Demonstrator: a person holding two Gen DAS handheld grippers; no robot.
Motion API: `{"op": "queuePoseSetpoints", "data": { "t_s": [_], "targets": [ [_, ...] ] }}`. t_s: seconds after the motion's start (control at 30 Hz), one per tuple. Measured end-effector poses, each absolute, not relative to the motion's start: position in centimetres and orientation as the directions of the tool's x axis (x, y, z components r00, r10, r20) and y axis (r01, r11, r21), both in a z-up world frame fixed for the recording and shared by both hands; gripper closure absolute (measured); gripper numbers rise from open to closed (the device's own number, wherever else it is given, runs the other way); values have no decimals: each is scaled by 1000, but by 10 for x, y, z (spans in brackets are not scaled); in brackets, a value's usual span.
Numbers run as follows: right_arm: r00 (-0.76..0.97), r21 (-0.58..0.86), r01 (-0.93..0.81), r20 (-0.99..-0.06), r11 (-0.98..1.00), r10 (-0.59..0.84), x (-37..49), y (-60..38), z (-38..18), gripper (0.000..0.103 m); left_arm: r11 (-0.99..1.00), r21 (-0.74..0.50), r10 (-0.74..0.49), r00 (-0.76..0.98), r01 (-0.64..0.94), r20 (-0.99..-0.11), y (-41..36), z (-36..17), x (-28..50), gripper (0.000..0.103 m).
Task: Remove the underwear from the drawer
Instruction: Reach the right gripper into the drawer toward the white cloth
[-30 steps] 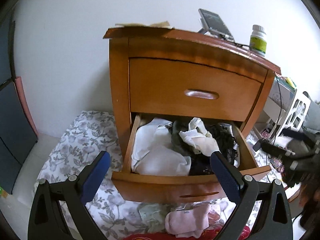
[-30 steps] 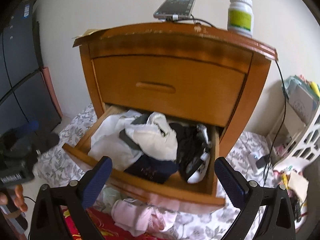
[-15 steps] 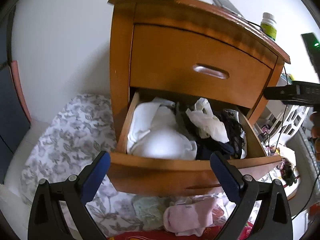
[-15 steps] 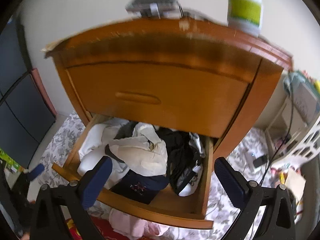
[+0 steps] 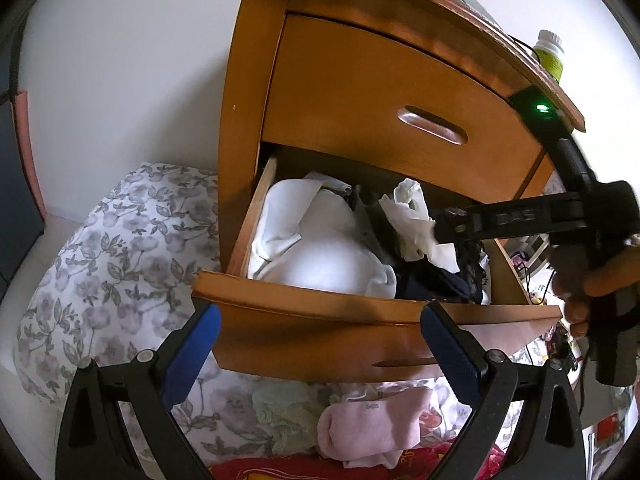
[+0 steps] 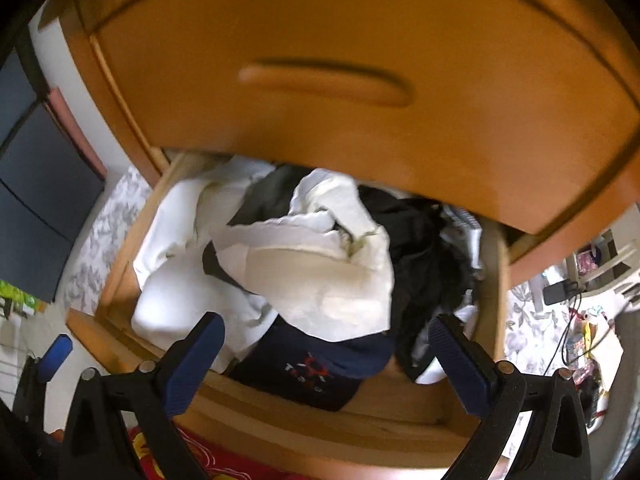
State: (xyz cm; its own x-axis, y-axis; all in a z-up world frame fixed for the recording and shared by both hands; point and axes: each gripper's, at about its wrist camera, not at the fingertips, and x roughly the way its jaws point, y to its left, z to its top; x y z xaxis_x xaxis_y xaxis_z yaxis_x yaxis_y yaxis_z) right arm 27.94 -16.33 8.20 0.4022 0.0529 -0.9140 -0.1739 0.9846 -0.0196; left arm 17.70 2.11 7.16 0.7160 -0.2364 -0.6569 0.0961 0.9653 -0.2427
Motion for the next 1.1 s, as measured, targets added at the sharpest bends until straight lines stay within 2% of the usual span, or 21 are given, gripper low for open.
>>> {"op": "queuePoseSetpoints", "data": {
  "t_s": [0.2,0.53,0.7,0.9,1.07,1.1],
  "targets": [
    [363,-57,-199,-931,978,20,292,-147,61,1,962,-254,-251,709,104,-659,24,67,180,3],
    [363,-100,-110,-930,989,-53,317,-165,50,2,957,-269,-265,701,108,-662,26,63,183,3],
    [362,-77,-40,-930,996,-57,327,-186,49,12,956,-271,-268,701,109,-661,27,63,183,3],
    [319,-4,-24,-948,1000,4,332,-193,36,26,957,-268,-266,701,110,-662,27,63,183,3],
    [294,32,-32,-955,999,40,331,-190,28,45,957,-267,-266,701,110,-662,27,63,183,3],
    [298,29,-29,-954,999,36,330,-188,29,46,957,-268,-266,701,111,-662,27,63,183,3]
  ]
}}
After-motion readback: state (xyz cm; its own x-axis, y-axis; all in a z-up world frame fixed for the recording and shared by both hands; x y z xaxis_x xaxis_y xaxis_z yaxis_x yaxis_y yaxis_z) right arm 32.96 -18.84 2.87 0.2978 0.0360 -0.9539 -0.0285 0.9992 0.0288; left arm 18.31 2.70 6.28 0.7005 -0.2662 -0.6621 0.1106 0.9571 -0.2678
